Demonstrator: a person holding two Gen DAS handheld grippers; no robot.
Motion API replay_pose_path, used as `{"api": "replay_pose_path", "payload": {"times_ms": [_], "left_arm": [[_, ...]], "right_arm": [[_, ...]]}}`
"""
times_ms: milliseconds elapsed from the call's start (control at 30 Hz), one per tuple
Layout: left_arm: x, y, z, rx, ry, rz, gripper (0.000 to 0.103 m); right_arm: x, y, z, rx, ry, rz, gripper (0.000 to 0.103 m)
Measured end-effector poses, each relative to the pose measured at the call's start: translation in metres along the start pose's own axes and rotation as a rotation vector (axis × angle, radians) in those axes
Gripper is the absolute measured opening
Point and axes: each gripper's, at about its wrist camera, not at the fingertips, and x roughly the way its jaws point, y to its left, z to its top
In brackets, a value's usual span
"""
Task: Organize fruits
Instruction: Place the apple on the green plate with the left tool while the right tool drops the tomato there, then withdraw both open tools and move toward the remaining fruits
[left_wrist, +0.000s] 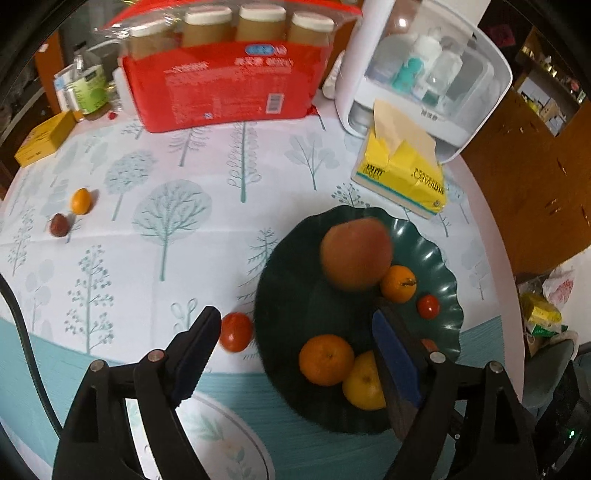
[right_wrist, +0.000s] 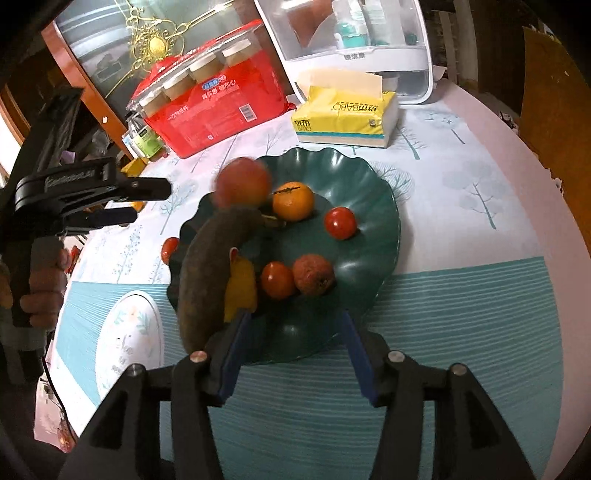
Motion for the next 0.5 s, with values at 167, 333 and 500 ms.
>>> {"api": "replay_pose_path", "payload": {"times_ms": [167, 333, 500], "left_arm": [[-0.028, 0.017, -0.021, -0.047, -0.028, 0.004, 0.083], [-0.056, 0.043, -0.048, -0.100, -0.046, 0.029, 0.083], [-0.081, 0.073, -0.067, -0.138, -0.074, 0.047, 0.083]], "right_arm": [[-0.012, 0.007, -0.003, 0.007, 0.003, 0.011, 0.059], [-0.022, 0.020, -0.005, -0.001, 0.003, 0.021, 0.062], [-0.028, 0.040, -0.010, -0.016, 0.020, 0.033, 0.062]]}}
